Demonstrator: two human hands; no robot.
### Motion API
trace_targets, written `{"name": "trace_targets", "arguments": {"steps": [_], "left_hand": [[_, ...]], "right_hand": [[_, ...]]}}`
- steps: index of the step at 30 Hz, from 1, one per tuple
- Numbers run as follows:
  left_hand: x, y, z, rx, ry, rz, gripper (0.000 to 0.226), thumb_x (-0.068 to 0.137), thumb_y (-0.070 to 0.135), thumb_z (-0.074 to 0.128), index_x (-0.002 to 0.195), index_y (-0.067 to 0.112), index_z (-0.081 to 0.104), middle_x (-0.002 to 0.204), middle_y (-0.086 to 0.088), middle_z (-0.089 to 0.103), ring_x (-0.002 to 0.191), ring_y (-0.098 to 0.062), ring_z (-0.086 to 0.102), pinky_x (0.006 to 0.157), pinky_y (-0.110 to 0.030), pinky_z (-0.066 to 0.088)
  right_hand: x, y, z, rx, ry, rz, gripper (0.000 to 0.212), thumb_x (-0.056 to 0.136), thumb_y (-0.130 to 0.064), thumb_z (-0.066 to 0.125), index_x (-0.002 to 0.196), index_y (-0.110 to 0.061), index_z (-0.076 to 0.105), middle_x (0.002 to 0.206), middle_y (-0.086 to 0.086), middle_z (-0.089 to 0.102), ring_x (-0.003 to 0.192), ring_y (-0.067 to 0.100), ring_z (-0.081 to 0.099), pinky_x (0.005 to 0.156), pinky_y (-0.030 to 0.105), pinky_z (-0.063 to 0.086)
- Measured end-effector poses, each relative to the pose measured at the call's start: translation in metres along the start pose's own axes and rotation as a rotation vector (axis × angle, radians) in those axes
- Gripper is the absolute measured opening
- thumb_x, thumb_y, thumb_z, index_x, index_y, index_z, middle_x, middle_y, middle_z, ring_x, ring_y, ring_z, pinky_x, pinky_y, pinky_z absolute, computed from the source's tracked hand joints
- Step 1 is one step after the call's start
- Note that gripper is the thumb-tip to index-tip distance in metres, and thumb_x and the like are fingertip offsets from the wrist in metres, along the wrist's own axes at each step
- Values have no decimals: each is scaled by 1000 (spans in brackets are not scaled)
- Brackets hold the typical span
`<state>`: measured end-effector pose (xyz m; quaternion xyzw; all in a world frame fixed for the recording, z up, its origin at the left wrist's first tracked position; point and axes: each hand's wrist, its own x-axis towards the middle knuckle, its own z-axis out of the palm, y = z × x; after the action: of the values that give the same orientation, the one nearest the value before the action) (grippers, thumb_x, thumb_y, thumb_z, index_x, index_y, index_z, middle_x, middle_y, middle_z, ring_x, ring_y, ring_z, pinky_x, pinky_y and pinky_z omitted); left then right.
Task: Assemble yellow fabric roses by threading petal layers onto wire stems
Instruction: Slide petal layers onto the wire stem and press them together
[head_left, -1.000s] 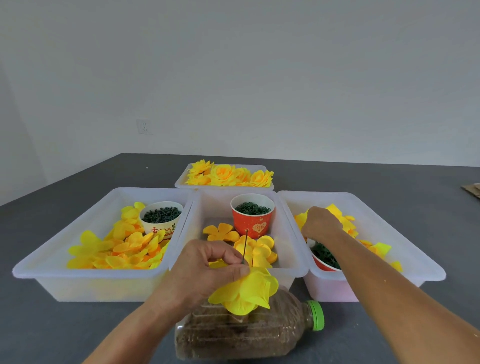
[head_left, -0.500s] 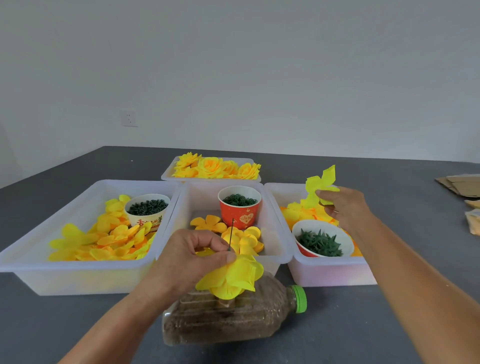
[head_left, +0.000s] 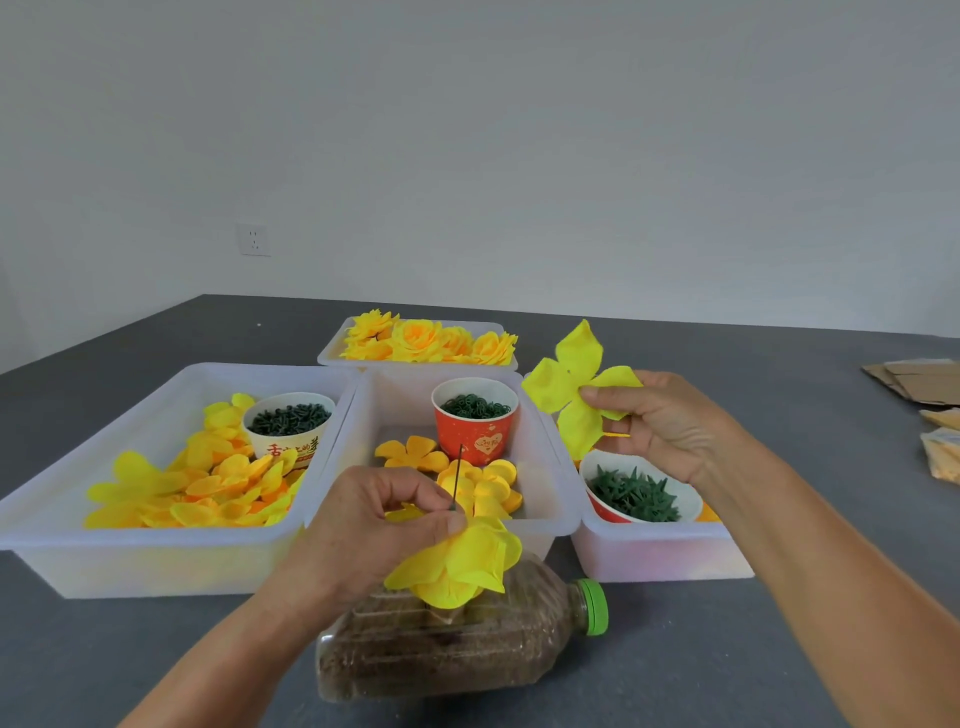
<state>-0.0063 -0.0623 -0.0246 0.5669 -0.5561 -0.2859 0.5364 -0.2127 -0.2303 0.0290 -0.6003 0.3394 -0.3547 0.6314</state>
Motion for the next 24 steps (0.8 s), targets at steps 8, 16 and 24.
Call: {"name": "trace_targets", "arguments": {"steps": [8, 16, 24], "left_hand": [[-1, -2, -1, 7, -10, 3, 7, 62, 30, 76, 64, 23, 73, 81, -2, 72, 84, -18, 66, 82, -34, 50], [0, -4, -1, 2, -21, 31, 10, 59, 36, 73, 61, 27, 72, 79, 1, 72, 82, -15, 65, 82, -32, 49], [1, -7, -2, 19, -30, 45, 5, 67, 23, 77, 65, 25, 73, 78, 4, 72, 80, -10, 65, 80, -23, 48]], "right_hand": [[-17, -6, 42, -139, -72, -68, 8, 74, -2, 71, 79, -8, 67, 68, 5, 72, 58, 15, 68, 52, 24, 52], [-31, 15, 59, -678, 230, -1061, 18, 66, 7, 73, 71, -9, 70, 74, -4, 65, 71, 7, 60, 68, 20, 48], [-45, 24, 62, -884, 327, -1319, 7, 70, 5, 71, 68, -2, 71, 81, 8, 68, 74, 27, 61, 68, 39, 46]]}}
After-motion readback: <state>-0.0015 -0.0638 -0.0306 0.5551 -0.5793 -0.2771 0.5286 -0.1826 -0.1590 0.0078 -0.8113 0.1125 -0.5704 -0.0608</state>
